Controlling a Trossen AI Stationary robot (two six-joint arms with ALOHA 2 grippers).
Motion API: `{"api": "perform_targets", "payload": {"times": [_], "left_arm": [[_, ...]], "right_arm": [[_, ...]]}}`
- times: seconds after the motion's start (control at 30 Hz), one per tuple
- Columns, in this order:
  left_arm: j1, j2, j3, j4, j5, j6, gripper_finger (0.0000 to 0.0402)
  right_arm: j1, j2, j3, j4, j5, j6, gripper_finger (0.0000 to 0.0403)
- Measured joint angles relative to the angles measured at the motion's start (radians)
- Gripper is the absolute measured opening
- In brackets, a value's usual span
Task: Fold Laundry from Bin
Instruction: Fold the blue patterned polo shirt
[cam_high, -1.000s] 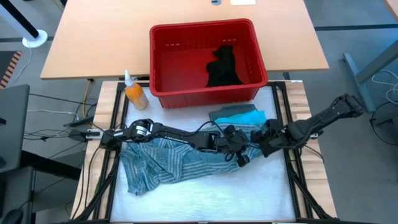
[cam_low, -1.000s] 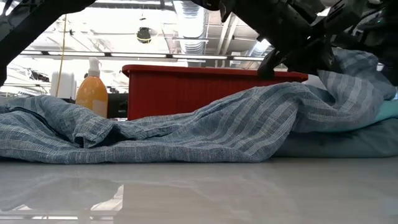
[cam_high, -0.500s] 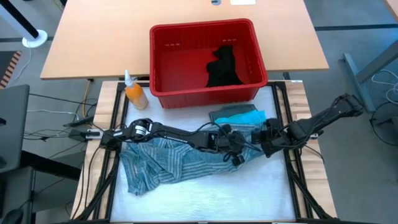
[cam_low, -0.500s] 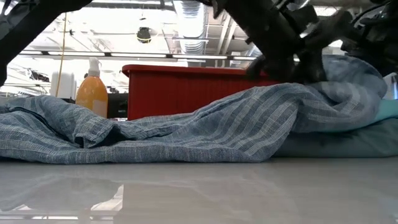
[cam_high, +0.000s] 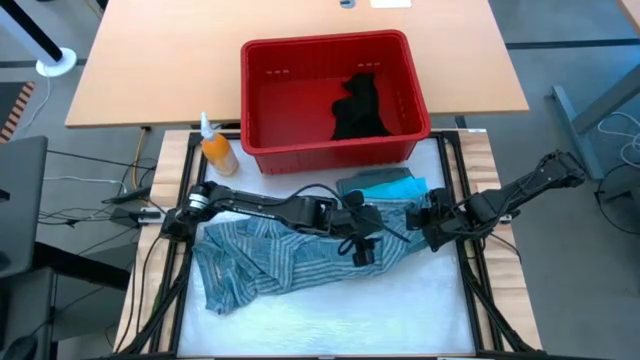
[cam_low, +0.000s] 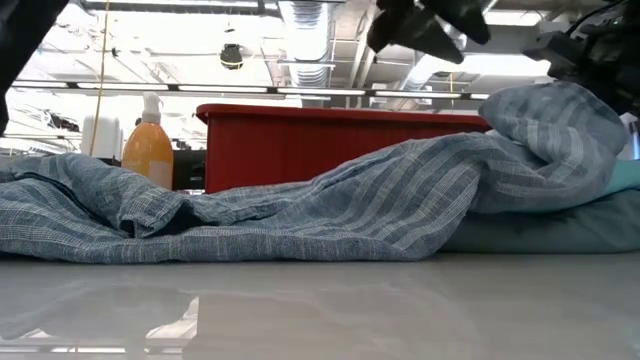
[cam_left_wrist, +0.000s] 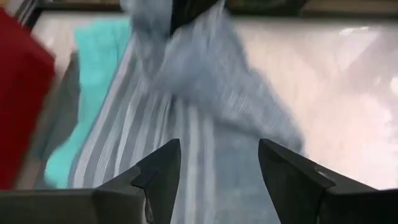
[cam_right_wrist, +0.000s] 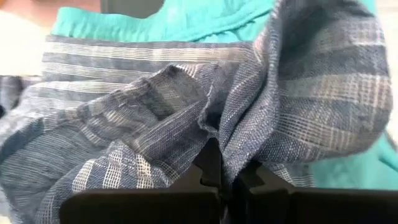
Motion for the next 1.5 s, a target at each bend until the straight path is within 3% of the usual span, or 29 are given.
{"api": "perform_targets", "payload": {"times": [0.1, 0.2, 0.43, 0.63, 0.83, 1.0, 1.1, 1.27, 1.5], "left_arm": [[-0.009, -0.059, -0.120, 0.008, -0.028, -0.007, 0.0206], [-0.029, -0.172, -0.322, 0.096, -0.081, -0.037, 0.0206], [-0.079, -0.467, -0.905, 0.524, -0.180, -0.267, 0.0202], [-0.118, -0.460, -1.207, 0.789, -0.179, -0.508, 0.0156], [-0.090, -0.374, -1.226, 0.854, -0.158, -0.608, 0.0102], [-0.044, -0.331, -1.163, 0.859, -0.098, -0.603, 0.0064], [-0.018, -0.350, -1.140, 0.865, -0.040, -0.526, 0.0049], [-0.042, -0.548, -1.155, 0.837, -0.032, -0.385, 0.0031], [-0.134, -0.933, -1.205, 0.458, -0.125, -0.358, 0.0022]], "right_arm": [[0.002, 0.000, 0.000, 0.010, 0.002, 0.000, 0.0022], [0.002, 0.000, 0.000, 0.026, 0.003, -0.017, 0.0022], [0.001, 0.000, 0.006, 0.122, 0.019, -0.060, 0.0022], [-0.023, 0.000, 0.068, 0.259, 0.031, -0.159, 0.0022], [-0.046, 0.000, 0.176, 0.445, 0.128, -0.310, 0.0022], [-0.070, 0.032, 0.265, 0.631, 0.166, -0.494, 0.0022], [-0.081, 0.077, 0.325, 0.656, 0.169, -0.560, 0.0022], [-0.098, 0.174, 0.411, 0.651, 0.163, -0.600, 0.0022], [-0.101, 0.328, 0.498, 0.762, 0.151, -0.634, 0.0022]]}}
